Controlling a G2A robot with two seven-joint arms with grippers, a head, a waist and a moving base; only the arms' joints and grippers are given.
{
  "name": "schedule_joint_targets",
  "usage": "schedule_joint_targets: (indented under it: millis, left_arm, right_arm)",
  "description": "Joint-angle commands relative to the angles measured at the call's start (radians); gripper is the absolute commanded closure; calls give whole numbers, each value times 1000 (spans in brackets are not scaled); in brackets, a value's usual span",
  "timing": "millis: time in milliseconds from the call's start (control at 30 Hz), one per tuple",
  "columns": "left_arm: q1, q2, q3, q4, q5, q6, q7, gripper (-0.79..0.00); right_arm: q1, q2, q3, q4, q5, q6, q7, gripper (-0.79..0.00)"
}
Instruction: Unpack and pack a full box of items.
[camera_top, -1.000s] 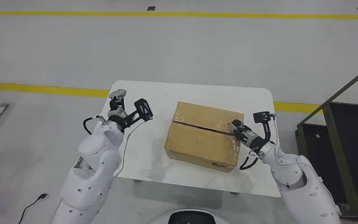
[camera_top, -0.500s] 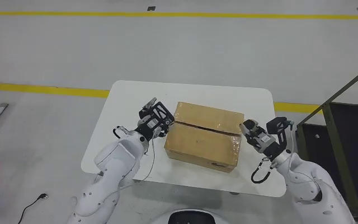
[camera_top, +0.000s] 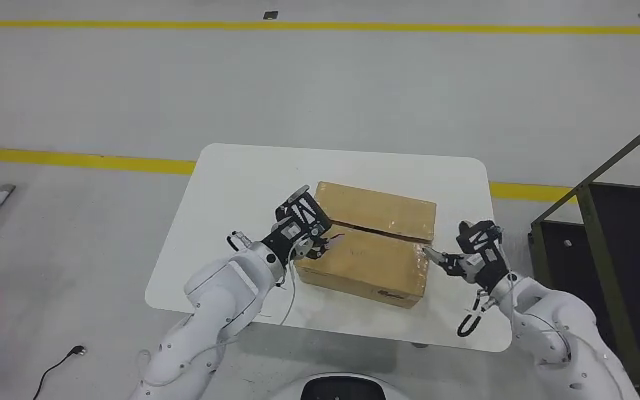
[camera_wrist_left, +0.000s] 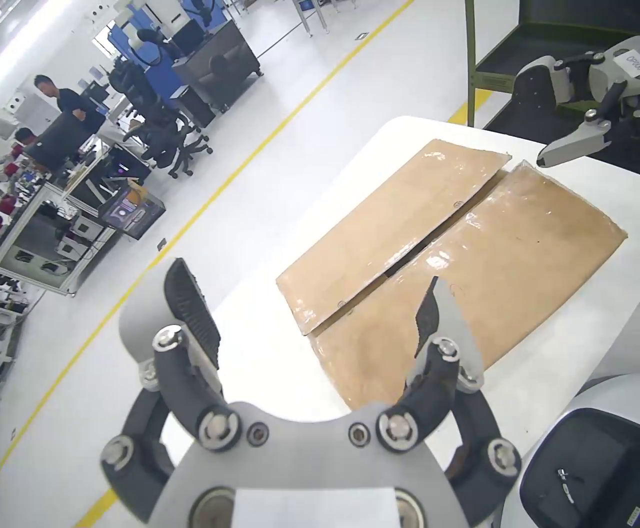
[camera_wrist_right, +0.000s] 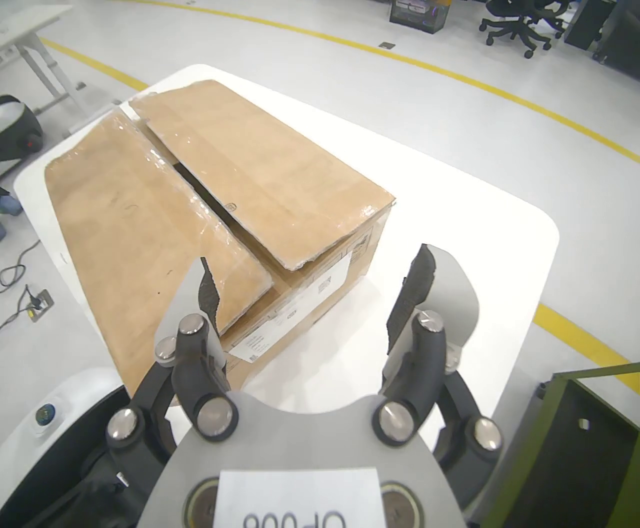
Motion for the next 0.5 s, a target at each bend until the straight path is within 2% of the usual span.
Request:
schedule_joint_targets:
  millis: [0, 300, 467]
  left_arm:
    - [0, 0, 0, 0, 0, 0, 0, -785]
    - [0, 0, 0, 0, 0, 0, 0, -785]
    - [0, 0, 0, 0, 0, 0, 0, -785]
  right_arm:
    - [20, -1, -25, 5, -36, 14, 13, -711]
    - [146, -14, -154, 60, -181, 93, 64, -656]
    - [206, -21, -199, 83, -222, 117, 85, -656]
